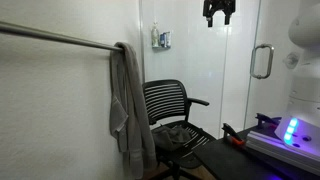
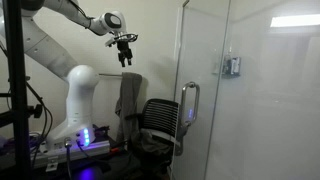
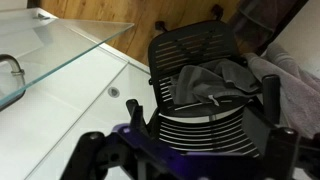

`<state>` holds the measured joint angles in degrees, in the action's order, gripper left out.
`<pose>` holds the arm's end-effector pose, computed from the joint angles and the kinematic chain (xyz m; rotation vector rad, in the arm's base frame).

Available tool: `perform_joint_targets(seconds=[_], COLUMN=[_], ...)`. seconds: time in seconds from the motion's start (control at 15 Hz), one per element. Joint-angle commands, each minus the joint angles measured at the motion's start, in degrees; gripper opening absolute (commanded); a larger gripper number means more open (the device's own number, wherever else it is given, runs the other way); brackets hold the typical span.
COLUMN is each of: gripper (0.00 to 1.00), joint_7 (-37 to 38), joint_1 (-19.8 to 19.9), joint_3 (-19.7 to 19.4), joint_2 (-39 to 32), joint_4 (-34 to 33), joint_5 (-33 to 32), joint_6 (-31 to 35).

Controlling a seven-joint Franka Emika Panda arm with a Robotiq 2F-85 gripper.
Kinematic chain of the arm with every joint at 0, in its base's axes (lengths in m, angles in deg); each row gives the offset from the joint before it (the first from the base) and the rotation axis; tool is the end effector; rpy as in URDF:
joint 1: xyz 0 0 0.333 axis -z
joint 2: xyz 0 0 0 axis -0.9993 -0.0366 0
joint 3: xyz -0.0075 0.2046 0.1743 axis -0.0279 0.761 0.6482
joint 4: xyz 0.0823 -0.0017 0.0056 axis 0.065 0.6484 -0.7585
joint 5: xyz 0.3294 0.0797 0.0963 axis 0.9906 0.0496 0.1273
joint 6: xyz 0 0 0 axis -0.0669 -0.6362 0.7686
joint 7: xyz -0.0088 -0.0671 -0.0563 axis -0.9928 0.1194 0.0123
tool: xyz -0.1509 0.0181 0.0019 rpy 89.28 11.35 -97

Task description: Put the towel on the chair and close the door

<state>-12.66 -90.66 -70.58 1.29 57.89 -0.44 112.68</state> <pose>0.2878 0.0897 0.4945 2.9501 -0.0762 0.2648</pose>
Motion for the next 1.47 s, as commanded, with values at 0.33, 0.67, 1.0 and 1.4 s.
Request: perform_joint_targets(seconds=[0.33,0.67,1.0,1.4], gripper=[1.00,1.00,1.00,1.00], joint_7=[-3.9,-7.3,-9.8,-7.7], joint_1=[-7.2,-9.9,-11.2,-12.8], joint_3=[2.7,9.4,10.3,8.4], joint_2=[-13.7,-31.8,-47.5,-49.3], joint_4=[0.7,-7.7,-19.6,-18.9], joint_5=[7.3,3.4,-6.0,-5.6], joint_6=[19.2,35.2,40.8,40.9])
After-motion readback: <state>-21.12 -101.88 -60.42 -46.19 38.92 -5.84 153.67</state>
